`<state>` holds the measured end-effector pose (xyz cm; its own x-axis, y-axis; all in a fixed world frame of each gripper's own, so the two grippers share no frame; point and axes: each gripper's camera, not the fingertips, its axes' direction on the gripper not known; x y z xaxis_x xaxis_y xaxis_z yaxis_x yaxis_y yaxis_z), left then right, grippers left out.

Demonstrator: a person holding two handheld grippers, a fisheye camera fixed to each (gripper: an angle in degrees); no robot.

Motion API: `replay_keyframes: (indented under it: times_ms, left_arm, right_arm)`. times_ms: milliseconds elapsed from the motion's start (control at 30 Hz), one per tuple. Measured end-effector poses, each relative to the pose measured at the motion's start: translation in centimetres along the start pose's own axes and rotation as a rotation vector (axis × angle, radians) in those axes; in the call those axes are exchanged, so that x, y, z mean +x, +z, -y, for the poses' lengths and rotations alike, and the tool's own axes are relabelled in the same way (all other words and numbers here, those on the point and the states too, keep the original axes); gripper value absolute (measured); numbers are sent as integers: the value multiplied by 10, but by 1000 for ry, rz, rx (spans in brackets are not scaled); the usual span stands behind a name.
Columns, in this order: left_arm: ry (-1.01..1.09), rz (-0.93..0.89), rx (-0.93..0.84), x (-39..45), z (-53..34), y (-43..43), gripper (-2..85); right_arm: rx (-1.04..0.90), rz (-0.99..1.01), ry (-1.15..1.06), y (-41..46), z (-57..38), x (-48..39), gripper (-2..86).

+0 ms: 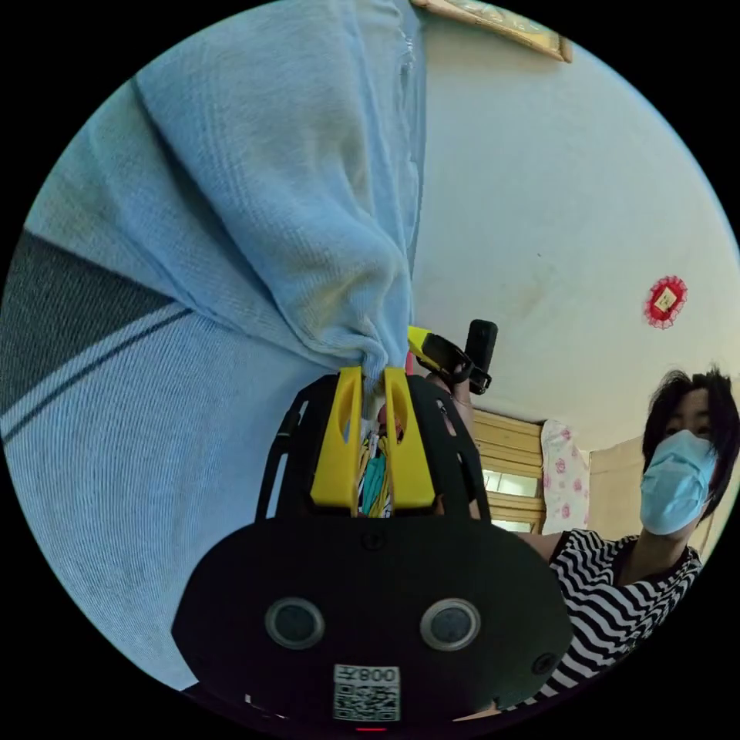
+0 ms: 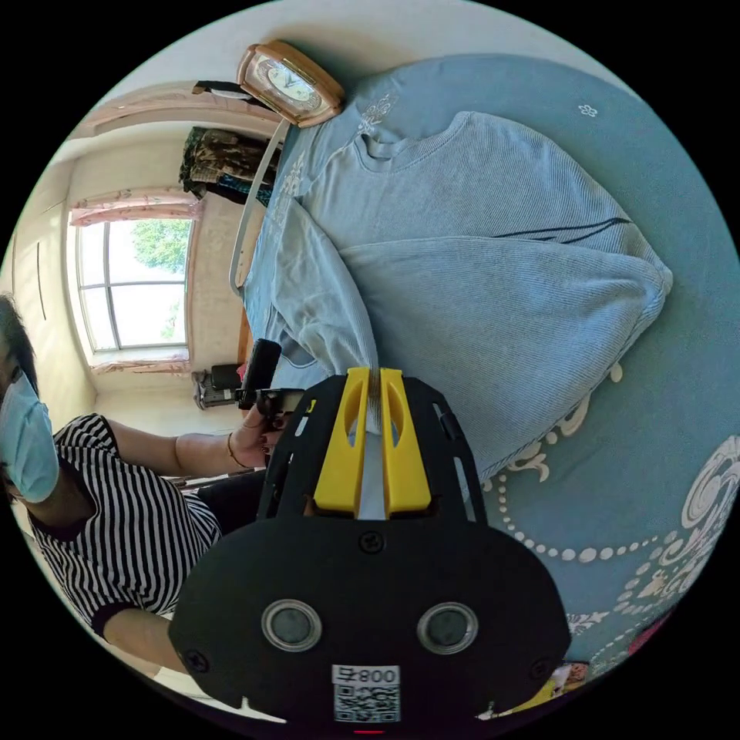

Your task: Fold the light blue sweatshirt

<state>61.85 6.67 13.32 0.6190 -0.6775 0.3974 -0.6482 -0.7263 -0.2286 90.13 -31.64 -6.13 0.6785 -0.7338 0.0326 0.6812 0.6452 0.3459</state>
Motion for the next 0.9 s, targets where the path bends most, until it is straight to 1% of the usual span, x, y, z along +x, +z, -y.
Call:
replay_keyframes:
  times_ms: [67,133,200,300,367,533,633,733,800,833,900]
  left_arm:
    - [-65,-3,11,-6,-1,12,61]
    - [-135,-64,34,-13,-5,24,64]
    - [-199,-127,66,-18,-10,42,64]
    - [-227,-174,98,-17,-13,61,64]
    - [-232,-195,107,-15,-13,70,66]
    - [-197,-157,91,-6,-19,87,66]
    - [-198,-165,84,-1,-33,93,57]
    - [-143,-93,57,14,-46,89,37]
    - [-17,0,95,35,-45,75,24]
    - [20,37,112,42,-43,71,21]
    - [179,208,176,70,-30,56,12]
  right_arm:
    - [-26,-47,-11,-6,0,-4,22]
    - [-50,-102,-16,-11,1,-7,23]
    - [-119,-159,-36,-13,4,-13,24]
    - [-216,-271,-56,-11,5,-23,28]
    - [-237,-310,-73,-12,1,-30,31]
    - [-183,-326,-41,-25,-23,-33,46]
    - [-86,-326,3,-42,-48,-35,55]
    - [23,-372,28,-61,-78,-44,47]
    - [104,-398,33,-72,-102,-55,40]
    - [119,-389,27,-73,-108,-58,38]
    - [159,-295,-21,-73,-128,-71,31]
